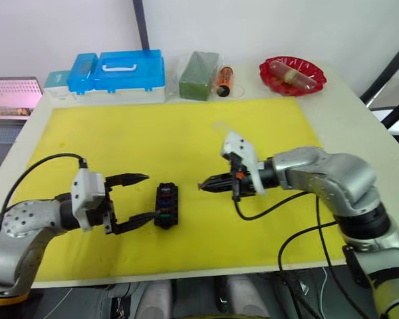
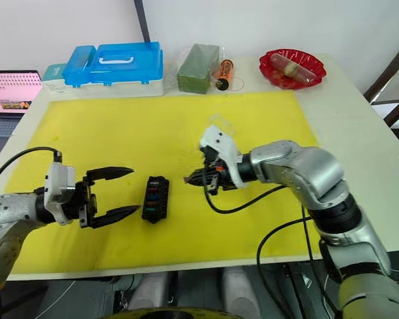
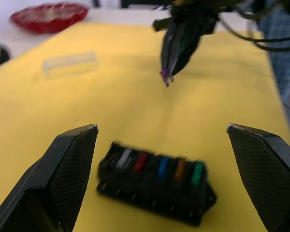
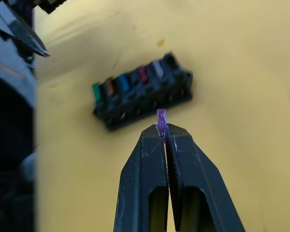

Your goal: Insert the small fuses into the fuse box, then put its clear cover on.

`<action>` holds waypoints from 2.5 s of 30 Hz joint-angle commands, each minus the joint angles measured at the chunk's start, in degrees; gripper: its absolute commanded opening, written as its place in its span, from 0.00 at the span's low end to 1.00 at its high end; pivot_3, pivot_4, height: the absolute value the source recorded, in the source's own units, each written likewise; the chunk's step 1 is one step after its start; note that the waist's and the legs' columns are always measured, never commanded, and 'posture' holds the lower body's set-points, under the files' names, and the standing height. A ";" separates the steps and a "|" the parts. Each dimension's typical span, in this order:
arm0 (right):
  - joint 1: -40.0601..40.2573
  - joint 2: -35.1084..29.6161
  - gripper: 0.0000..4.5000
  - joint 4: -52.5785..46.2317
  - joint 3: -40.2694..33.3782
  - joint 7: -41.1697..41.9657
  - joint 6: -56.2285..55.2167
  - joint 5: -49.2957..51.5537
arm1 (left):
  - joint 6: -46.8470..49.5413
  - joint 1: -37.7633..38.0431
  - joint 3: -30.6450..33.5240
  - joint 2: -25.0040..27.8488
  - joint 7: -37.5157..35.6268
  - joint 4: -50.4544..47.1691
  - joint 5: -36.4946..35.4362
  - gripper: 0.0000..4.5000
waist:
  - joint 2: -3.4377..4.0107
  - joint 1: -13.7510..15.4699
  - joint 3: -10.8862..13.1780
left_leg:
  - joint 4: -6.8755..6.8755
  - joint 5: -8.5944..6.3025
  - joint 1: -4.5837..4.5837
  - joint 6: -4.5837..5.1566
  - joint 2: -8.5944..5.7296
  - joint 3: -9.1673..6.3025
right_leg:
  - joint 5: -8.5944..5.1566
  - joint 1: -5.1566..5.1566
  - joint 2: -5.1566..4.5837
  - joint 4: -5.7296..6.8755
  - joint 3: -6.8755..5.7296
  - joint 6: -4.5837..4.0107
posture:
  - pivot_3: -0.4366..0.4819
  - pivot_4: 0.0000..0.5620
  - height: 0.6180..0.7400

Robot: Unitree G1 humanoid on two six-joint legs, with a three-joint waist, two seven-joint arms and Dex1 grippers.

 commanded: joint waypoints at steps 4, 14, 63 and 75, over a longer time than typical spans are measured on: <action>-4.96 7.86 0.01 4.86 3.16 -3.12 -6.27 -6.16 | 3.46 -0.08 2.87 2.36 -1.15 1.43 -2.44 1.00 | 0.01 0.45 0.01 | -0.03 0.00 -0.03 -0.01 0.02 -0.11 | -0.03 -0.06 0.04 0.09 -0.07 -0.08 | 0.48 0.27 1.00; -7.87 11.42 0.01 11.91 7.94 -0.28 -13.40 -13.37 | 4.81 -3.58 0.96 3.17 -3.59 4.17 -2.12 1.00 | 0.01 0.21 0.00 | -0.04 0.01 -0.02 -0.01 0.01 -0.10 | -0.02 -0.05 0.00 0.07 -0.09 -0.09 | 0.48 0.27 1.00; -6.73 15.00 0.01 21.19 11.87 12.70 -28.73 -27.02 | 3.44 -8.96 -4.53 1.80 -3.78 6.24 1.81 1.00 | 0.01 0.18 0.01 | -0.06 0.01 -0.02 -0.02 0.01 -0.10 | 0.00 -0.06 -0.01 0.08 -0.09 -0.08 | 0.48 0.27 1.00; -7.38 14.95 0.01 25.15 12.03 14.77 -32.16 -29.14 | 2.69 -8.71 -4.30 1.57 -4.25 7.06 2.18 1.00 | 0.01 0.18 0.01 | -0.05 0.01 -0.01 -0.02 0.01 -0.10 | 0.01 -0.05 -0.01 0.08 -0.09 -0.08 | 0.48 0.27 1.00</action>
